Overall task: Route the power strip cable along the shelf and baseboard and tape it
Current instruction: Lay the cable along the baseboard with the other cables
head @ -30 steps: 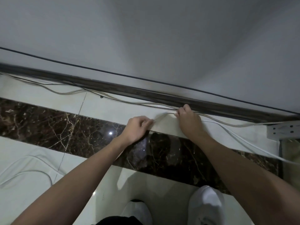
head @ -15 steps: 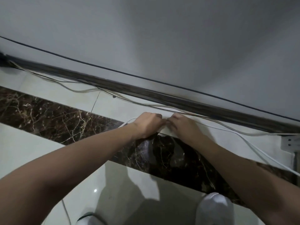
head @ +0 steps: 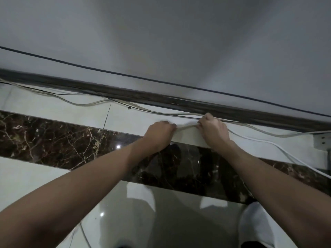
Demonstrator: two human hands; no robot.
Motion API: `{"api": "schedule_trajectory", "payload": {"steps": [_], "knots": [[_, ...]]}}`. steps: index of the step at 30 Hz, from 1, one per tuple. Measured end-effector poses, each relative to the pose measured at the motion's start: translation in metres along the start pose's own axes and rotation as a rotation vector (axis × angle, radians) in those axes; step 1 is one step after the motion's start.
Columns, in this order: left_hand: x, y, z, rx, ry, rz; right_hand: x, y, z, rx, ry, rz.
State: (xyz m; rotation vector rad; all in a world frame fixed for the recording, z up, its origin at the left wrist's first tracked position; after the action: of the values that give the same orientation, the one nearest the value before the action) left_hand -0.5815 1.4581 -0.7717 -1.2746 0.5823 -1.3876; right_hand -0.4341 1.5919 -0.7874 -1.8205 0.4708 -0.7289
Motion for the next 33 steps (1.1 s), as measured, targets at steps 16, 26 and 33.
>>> {"api": "schedule_trajectory", "payload": {"steps": [16, 26, 33], "knots": [[0.000, 0.003, -0.093, 0.561, -0.132, -0.015, -0.025, 0.033, -0.055, -0.012, 0.040, 0.058], [0.041, -0.018, -0.152, -0.029, -0.105, 0.181, -0.027, 0.033, -0.112, -0.174, -0.046, 0.208], [0.032, -0.015, -0.159, -0.257, 0.144, 0.198, -0.047, 0.059, -0.169, -0.127, -0.290, 0.181]]}}
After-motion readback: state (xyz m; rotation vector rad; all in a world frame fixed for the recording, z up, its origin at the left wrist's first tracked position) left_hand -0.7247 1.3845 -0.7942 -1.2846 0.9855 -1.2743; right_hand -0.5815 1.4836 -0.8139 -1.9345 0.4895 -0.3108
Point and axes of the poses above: each hand's wrist, its own x-axis away from the middle knuckle, its own y-axis out of the palm, z = x × y, the point moved 3 cm from there along -x, towards the middle knuckle, and after that the axes turned 2 degrees about -x, right-handed, at the moved point
